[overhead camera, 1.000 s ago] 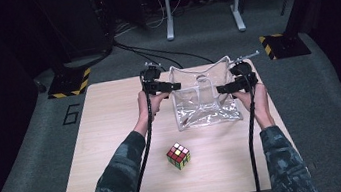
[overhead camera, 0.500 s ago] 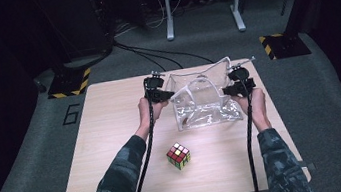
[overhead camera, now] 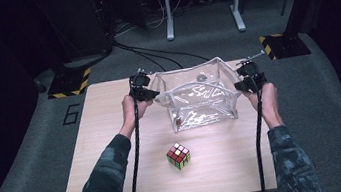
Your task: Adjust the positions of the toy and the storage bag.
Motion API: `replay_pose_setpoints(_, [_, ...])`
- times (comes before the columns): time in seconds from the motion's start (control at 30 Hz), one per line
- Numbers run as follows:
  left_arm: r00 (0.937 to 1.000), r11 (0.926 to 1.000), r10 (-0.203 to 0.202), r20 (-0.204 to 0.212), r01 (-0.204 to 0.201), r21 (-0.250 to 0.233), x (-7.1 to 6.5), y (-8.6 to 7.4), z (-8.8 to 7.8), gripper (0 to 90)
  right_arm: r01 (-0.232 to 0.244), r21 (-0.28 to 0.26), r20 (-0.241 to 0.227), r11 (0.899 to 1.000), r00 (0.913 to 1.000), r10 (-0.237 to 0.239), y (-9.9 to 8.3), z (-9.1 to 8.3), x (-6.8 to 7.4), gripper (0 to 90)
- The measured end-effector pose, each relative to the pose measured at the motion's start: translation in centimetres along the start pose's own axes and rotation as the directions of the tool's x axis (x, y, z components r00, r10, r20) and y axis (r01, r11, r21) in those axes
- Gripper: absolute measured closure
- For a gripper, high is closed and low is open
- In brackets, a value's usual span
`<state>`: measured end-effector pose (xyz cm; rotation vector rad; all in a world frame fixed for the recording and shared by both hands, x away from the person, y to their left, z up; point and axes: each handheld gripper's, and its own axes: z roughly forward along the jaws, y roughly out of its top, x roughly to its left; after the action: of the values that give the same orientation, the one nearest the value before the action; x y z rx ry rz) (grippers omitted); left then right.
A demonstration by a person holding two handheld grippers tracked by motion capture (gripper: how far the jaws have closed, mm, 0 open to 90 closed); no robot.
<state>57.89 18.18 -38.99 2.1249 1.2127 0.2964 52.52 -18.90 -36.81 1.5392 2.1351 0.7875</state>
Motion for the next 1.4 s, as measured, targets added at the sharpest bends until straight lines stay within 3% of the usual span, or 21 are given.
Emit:
replay_pose_setpoints(0.43, [0.9967, 0.9985, 0.043, -0.069, -0.041, 0.037, 2.6, 0.1, -3.9, 89.3, 0.02, 0.01, -0.039, 1.0, 0.9991, -0.02, 0.9, -0.4, 1.1, 89.5])
replay_pose_setpoints(0.67, [0.997, 0.9982, 0.025, -0.073, -0.021, 0.057, 4.1, 0.3, -5.3, 89.3, 0.075, 0.014, -0.048, 0.997, 0.9961, -0.074, 1.8, -1.0, 2.7, 89.5])
replay_pose_setpoints(0.93, [0.9975, 0.997, -0.016, -0.069, 0.021, 0.074, 6.0, 0.2, -4.6, 89.3, 0.116, 0.024, -0.029, 0.993, 0.9929, -0.116, 2.2, -1.3, 5.0, 89.5])
replay_pose_setpoints(1.2, [0.996, 0.9941, 0.0, -0.089, 0.009, 0.108, 6.5, 0.6, -3.6, 89.2, 0.125, 0.054, -0.037, 0.991, 0.9917, -0.123, 2.3, -0.3, 5.5, 89.5])
replay_pose_setpoints(1.4, [0.9952, 0.9923, -0.01, -0.098, 0.022, 0.122, 6.9, 0.6, -3.4, 89.1, 0.128, 0.059, -0.042, 0.99, 0.9912, -0.126, 2.6, 0.1, 6.2, 89.4])
